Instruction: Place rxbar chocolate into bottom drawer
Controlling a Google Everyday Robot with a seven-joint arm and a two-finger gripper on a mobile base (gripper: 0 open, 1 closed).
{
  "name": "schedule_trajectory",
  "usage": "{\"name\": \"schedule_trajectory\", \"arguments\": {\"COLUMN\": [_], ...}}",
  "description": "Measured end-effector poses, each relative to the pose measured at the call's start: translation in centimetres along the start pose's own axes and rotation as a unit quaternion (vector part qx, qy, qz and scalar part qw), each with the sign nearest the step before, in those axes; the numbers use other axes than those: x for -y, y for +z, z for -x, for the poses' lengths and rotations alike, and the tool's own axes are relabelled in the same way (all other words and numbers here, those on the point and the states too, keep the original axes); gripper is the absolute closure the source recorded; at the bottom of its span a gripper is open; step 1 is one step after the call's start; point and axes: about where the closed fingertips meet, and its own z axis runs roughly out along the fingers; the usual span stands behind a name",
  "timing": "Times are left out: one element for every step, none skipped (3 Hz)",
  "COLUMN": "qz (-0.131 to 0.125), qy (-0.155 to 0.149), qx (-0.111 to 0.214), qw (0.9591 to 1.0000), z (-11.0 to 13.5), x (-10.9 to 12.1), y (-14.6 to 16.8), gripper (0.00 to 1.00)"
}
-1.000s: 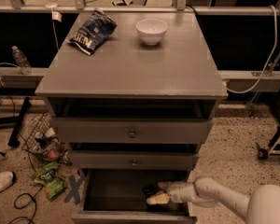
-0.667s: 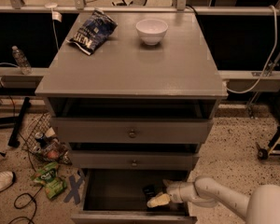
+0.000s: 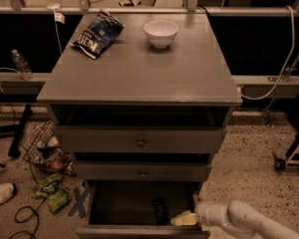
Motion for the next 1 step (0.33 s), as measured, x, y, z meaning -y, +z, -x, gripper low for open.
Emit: {"name": "schedule_trajectory", "arguments": {"qz": [-0.007], "qy": [0.007], "qx": [0.003], "qw": [0.9999], "z": [-0.61], "x": [0.33], "y": [-0.88], "gripper": [0.0]}}
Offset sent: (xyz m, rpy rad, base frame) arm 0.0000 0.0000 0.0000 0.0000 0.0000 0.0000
